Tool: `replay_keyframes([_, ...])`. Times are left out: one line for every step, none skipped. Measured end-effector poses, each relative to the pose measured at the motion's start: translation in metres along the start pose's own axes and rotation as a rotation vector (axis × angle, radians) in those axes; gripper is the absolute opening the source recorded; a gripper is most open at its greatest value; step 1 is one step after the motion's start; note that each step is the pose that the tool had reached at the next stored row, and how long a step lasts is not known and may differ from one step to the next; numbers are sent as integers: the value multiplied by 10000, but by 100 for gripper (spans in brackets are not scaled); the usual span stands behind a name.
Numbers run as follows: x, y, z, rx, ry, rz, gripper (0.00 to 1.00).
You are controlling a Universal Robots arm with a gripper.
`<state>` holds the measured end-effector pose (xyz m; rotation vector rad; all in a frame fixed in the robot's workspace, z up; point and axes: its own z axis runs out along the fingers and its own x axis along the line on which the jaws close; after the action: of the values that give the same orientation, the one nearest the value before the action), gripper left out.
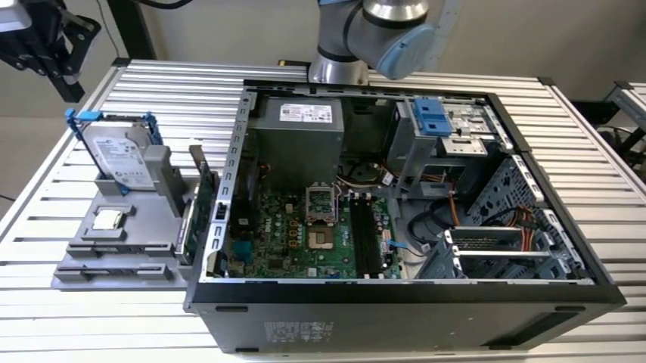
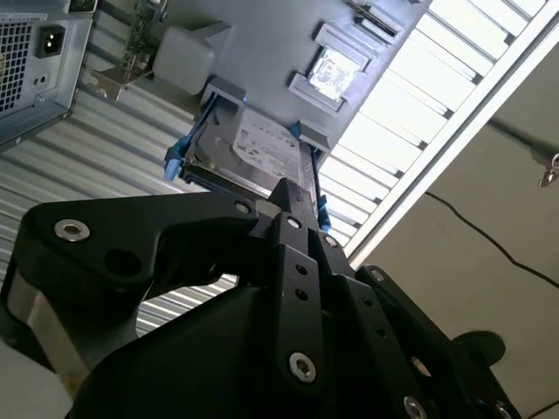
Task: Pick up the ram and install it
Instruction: 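Reach for the ram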
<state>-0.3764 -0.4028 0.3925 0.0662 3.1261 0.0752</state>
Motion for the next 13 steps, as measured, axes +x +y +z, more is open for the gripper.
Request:
replay_keyframes([-1,-20,0,0,-1,0,0])
replay_keyframes([-2,-41,-1,0,0,0,0])
replay_keyframes([-3,-65,-2,0,0,0,0])
replay_keyframes([-4,-87,-3,0,1,0,0])
replay_keyframes([-5,-112,-4,0,1,0,0])
replay_keyframes([-6,-136,-4,0,0,-1,0])
replay_keyframes([-7,-160,-5,0,0,-1,0])
replay_keyframes([-8,-184,-6,0,1,-1,0])
replay_keyframes([-9,-207,-7,0,0,-1,0])
replay_keyframes([-10,-233,-7,0,0,-1,0])
replay_keyframes([-9,-254,-8,-1,-1,-22,0])
replay_keyframes([-7,-268,-9,-1,-1,-74,0])
replay_keyframes([-4,-282,-11,0,2,-112,0])
